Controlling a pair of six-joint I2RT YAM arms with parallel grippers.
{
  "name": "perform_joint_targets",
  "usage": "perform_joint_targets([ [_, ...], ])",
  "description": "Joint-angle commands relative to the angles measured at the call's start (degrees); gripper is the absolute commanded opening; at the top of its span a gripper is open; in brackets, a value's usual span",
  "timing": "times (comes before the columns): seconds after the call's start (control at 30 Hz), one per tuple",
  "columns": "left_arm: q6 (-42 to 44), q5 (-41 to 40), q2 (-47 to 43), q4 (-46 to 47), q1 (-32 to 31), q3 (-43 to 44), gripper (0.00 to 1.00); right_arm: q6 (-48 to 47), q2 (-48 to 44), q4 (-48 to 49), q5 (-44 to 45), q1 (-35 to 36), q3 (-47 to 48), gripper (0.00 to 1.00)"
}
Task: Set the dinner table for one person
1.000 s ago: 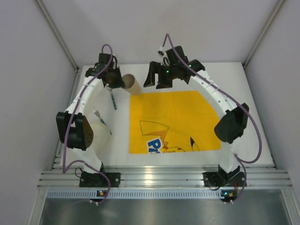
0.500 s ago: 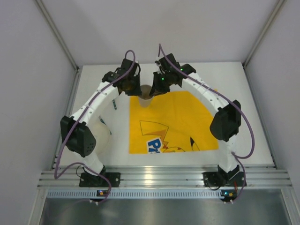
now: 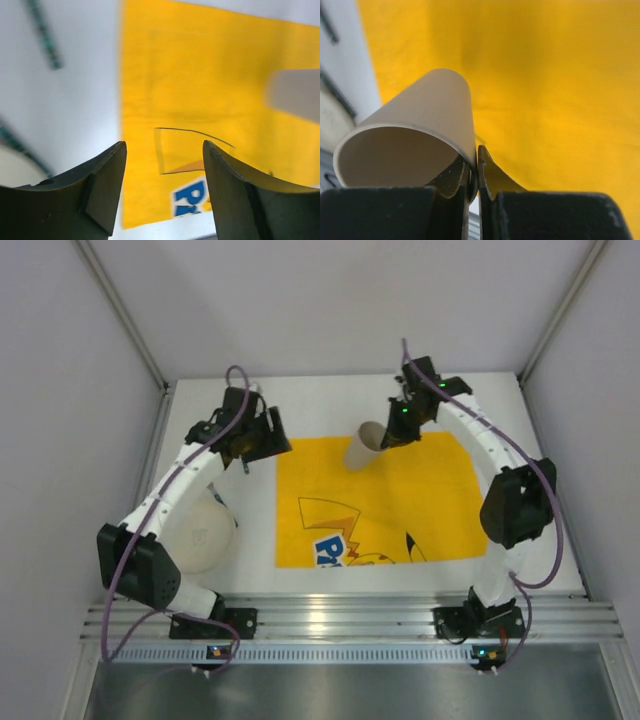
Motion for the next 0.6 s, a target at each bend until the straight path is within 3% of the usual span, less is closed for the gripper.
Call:
perform_joint_targets([
  [0.0, 1.9, -7.2, -6.3, -8.1, 12.6, -9.1, 0.67, -4.5, -6.7, -2.6, 10.8, -15.8, -2.2, 0.00],
  [0.2, 2.9, -10.8, -5.8, -9.3, 14.5, -15.4, 0.64, -4.2, -4.5, -2.9, 12.0, -27.9, -2.2, 0.00],
  [0.57, 2.4, -9.6, -6.5, -8.8, 14.5, -20.5, 0.62, -4.4, 7.2, -5.4, 13.7, -29.2, 9.5, 0.00],
])
